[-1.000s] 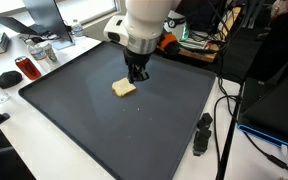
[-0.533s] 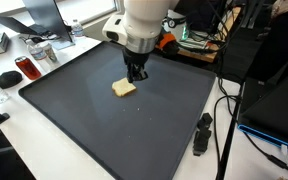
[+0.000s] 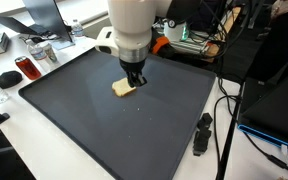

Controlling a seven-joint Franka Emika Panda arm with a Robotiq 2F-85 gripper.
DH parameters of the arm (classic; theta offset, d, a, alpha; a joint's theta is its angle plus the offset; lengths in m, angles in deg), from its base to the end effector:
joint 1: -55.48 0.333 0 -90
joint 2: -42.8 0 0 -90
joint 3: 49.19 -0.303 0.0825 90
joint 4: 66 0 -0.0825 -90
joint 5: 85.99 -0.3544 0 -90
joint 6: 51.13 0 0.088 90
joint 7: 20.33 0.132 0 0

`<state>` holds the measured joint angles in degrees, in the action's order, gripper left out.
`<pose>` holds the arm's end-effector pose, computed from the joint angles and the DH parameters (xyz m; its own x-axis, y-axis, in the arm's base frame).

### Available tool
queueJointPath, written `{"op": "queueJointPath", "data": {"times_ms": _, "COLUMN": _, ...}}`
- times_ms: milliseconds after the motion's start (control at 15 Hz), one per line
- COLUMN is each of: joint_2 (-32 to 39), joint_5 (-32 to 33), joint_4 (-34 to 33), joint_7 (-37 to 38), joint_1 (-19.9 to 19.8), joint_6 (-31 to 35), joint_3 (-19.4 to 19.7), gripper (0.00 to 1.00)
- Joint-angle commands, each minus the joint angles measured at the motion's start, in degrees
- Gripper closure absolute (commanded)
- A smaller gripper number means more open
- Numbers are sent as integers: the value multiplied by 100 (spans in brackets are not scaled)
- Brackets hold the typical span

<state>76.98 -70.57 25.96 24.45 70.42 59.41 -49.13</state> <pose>0.6099 0.1366 0.2468 0.9198 -0.3896 -0.0465 -0.3503 -0.8690 0.3495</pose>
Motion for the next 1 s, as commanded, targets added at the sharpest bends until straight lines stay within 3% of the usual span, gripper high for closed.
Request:
{"op": "queueJointPath", "data": {"times_ms": 0, "joint_2": 509, "joint_5": -509, "joint_4": -925, "joint_7": -796, "joint_1": -313, "joint_6": -532, "joint_3": -52, "gripper": 95}}
{"op": "queueJointPath", "data": {"times_ms": 667, "joint_2": 1687, "joint_5": -1747, "joint_4": -3222, "joint_7": -2576, "joint_1": -1400, "joint_6": -2020, "joint_3": 43, "gripper": 95}}
{"op": "queueJointPath", "data": {"times_ms": 933, "joint_2": 1983, "joint_5": -2005, "joint_4": -3755, "joint_7": -2984, "joint_1": -1773, "joint_6": -2255, "joint_3": 29, "gripper": 95}}
